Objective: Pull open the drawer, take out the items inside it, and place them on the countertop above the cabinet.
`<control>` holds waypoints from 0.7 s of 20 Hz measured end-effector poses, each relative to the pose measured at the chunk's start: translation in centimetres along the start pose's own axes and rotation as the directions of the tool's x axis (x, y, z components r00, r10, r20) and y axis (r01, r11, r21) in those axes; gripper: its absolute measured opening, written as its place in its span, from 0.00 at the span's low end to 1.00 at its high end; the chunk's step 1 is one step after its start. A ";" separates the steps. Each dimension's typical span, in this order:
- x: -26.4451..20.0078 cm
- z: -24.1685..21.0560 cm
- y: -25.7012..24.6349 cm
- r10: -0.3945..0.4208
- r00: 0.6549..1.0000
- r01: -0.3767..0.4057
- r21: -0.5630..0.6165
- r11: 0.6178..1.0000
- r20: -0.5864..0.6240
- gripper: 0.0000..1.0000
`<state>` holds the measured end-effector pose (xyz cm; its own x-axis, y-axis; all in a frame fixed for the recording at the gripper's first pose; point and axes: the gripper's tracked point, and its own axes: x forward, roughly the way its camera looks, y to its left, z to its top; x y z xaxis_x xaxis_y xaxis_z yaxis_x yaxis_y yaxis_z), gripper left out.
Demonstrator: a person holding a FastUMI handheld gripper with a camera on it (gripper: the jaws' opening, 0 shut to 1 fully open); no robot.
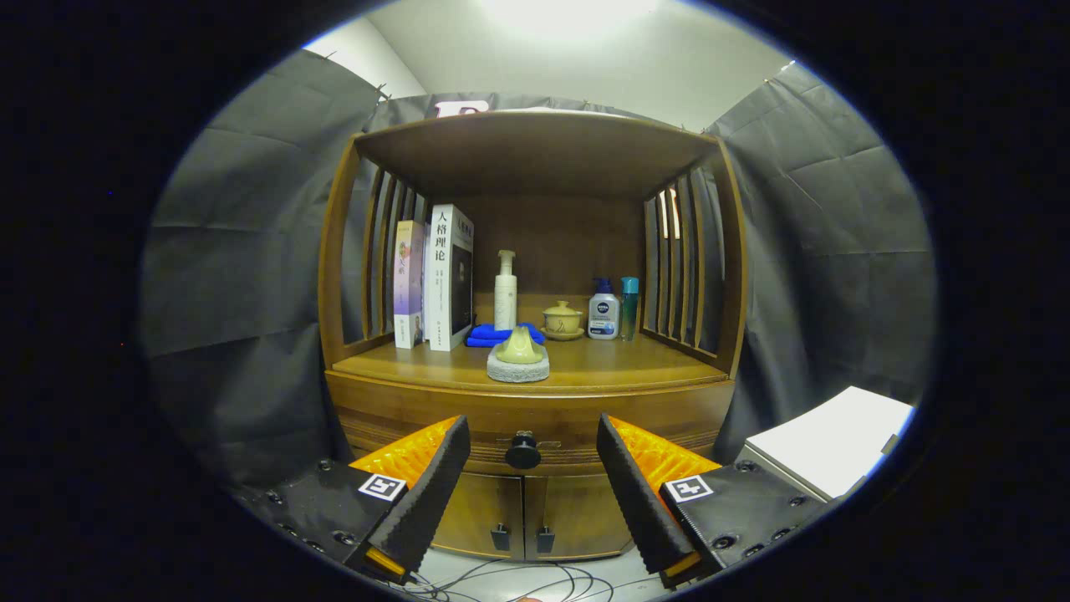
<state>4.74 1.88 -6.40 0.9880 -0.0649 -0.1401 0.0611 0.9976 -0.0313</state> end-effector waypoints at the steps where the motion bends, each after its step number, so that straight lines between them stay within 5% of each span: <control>1: -0.9 0.2 -0.4 -0.010 1.000 0.010 0.013 1.000 0.011 0.97; 14: -7.2 1.3 0.2 -0.005 0.998 0.005 0.004 1.000 0.070 0.96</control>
<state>-2.14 2.59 -4.14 0.9952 -0.0684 -0.0702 0.0665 0.9974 -0.0284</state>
